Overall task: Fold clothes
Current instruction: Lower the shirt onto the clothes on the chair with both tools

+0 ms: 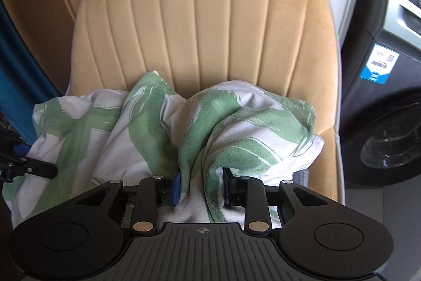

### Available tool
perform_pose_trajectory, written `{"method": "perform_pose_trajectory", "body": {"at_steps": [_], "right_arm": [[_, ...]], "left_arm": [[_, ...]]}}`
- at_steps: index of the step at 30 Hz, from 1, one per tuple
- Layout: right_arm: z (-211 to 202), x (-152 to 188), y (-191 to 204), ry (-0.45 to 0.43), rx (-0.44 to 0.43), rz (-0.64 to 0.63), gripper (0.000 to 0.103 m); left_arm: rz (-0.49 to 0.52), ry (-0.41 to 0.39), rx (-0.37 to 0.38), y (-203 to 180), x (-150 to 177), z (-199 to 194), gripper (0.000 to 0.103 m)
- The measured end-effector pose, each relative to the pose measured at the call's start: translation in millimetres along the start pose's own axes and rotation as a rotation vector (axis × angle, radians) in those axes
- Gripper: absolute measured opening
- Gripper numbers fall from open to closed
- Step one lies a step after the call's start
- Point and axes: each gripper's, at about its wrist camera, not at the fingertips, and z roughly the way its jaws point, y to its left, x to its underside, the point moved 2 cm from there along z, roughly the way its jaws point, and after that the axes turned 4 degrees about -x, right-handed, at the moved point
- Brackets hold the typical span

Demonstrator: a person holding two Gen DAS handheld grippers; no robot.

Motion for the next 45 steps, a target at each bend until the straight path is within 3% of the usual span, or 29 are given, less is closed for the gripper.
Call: {"method": "perform_pose_trajectory", "body": {"at_steps": [6, 10, 13, 16, 18, 19, 22, 23, 28, 34, 38, 40, 41, 44, 45], "right_arm": [[13, 3, -16, -0.006, 0.037, 0.015, 0.027], [20, 4, -8, -0.005, 0.055, 0.037, 0.027], [34, -17, -5, -0.002, 0.065, 0.056, 0.029], [39, -32, -8, -0.014, 0.068, 0.098, 0.037], [25, -33, -10, -0.045, 0.063, 0.142, 0.047], [12, -31, -11, -0.069, 0.062, 0.163, 0.050], [-28, -21, -22, -0.132, 0.040, 0.229, 0.052], [-39, -17, -26, -0.145, 0.034, 0.254, 0.051], [-67, 31, -43, -0.116, 0.018, 0.353, 0.051], [-52, 53, -51, -0.095, 0.078, 0.420, 0.051], [-37, 52, -56, -0.095, 0.088, 0.472, 0.064], [-31, 52, -56, -0.089, 0.076, 0.486, 0.052], [-31, 52, -54, -0.091, 0.072, 0.489, 0.033], [-43, 51, -48, -0.118, 0.073, 0.487, 0.007], [-51, 51, -46, -0.134, 0.078, 0.491, 0.003]], "left_arm": [[-0.017, -0.015, -0.021, 10, -8, -7, 0.033], [0.021, 0.024, -0.042, 7, -13, 6, 0.034], [0.067, 0.050, -0.081, 2, -14, 20, 0.042], [0.045, 0.055, -0.082, 2, -17, 22, 0.044], [0.043, 0.061, -0.074, 2, -20, 17, 0.046], [0.053, 0.058, -0.070, 3, -22, 10, 0.049], [0.075, 0.033, -0.039, 9, -22, -18, 0.072], [0.073, 0.023, -0.018, 13, -20, -28, 0.073], [0.054, 0.044, 0.017, 30, 3, -40, 0.072], [0.025, 0.093, 0.023, 40, 30, -32, 0.059], [0.026, 0.093, 0.028, 36, 34, -28, 0.049], [0.044, 0.091, 0.020, 33, 33, -30, 0.020], [0.060, 0.084, 0.007, 30, 33, -33, 0.017], [0.104, 0.047, -0.023, 25, 32, -50, 0.009], [0.110, 0.021, -0.032, 25, 32, -58, 0.008]]}}
